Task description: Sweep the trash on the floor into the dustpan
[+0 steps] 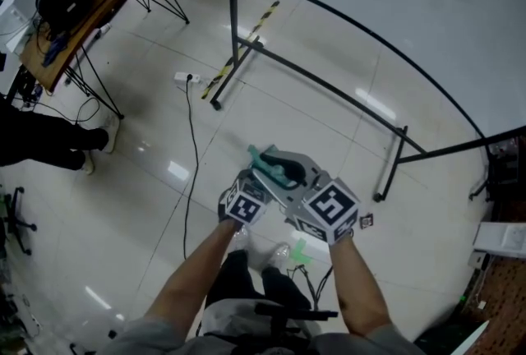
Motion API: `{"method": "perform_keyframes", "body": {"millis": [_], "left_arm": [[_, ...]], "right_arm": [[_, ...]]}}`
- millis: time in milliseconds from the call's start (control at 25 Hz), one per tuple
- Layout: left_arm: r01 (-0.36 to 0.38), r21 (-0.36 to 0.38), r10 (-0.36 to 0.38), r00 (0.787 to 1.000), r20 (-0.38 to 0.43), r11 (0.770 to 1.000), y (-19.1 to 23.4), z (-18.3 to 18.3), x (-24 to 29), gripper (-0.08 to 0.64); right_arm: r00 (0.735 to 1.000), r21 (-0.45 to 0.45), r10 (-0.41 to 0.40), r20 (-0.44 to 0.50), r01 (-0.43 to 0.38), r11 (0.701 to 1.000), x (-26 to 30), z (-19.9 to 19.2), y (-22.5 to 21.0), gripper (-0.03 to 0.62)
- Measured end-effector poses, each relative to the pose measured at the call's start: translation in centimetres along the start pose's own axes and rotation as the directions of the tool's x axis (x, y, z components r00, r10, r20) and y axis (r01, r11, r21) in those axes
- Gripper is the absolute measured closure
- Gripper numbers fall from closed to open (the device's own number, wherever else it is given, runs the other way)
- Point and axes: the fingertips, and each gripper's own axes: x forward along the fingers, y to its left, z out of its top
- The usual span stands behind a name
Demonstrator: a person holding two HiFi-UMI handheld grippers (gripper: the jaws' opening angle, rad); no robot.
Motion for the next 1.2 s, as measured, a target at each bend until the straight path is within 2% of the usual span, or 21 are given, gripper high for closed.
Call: {"method": "perform_keyframes", "body": {"millis": [160, 280, 480, 680, 840, 1120, 1200], "left_arm": [[-0.004, 0.004, 0.004, 1.000, -0.008, 1.000, 0.0, 0.0, 0.1, 0.424], [-0.028, 0.037, 0.028, 1.000, 0.015, 0.999, 0.3, 0.0, -0.2, 0.436], [-0.037, 0.042, 0.035, 0.998, 0.046, 0.998, 0.6, -0.1, -0.1, 0.436], [-0.027, 0.042, 0.025, 0.999, 0.046, 0.999, 0.5, -0.8, -1.1, 0.439], [-0.041, 0.047, 0.039, 0.998, 0.054, 0.998, 1.7, -0.5, -1.6, 0.440], [-0.051, 0.095, 0.050, 0.999, 0.016, 0.994, 1.5, 0.3, -4.8, 0.443], [-0.056, 0.133, 0.056, 0.998, 0.008, 0.989, 1.2, 1.3, -6.1, 0.446]], "right_arm": [[1.000, -0.008, -0.010, -0.001, 0.010, 1.000, -0.1, 0.0, -0.5, 0.499], [0.999, -0.033, -0.042, -0.018, 0.041, 0.999, -0.7, 0.0, -1.3, 0.518], [0.999, -0.026, -0.037, -0.003, 0.037, 0.999, -0.8, 0.2, -1.6, 0.518], [0.987, 0.078, -0.157, 0.042, 0.153, 0.985, -2.6, -0.1, -6.2, 0.520], [0.982, 0.064, -0.183, 0.037, 0.181, 0.981, -4.5, -0.3, -7.9, 0.534], [0.949, 0.047, -0.310, 0.054, 0.307, 0.950, -8.9, 0.6, -7.2, 0.534], [0.935, 0.034, -0.347, 0.067, 0.345, 0.938, -10.6, 1.3, -6.9, 0.534]]}}
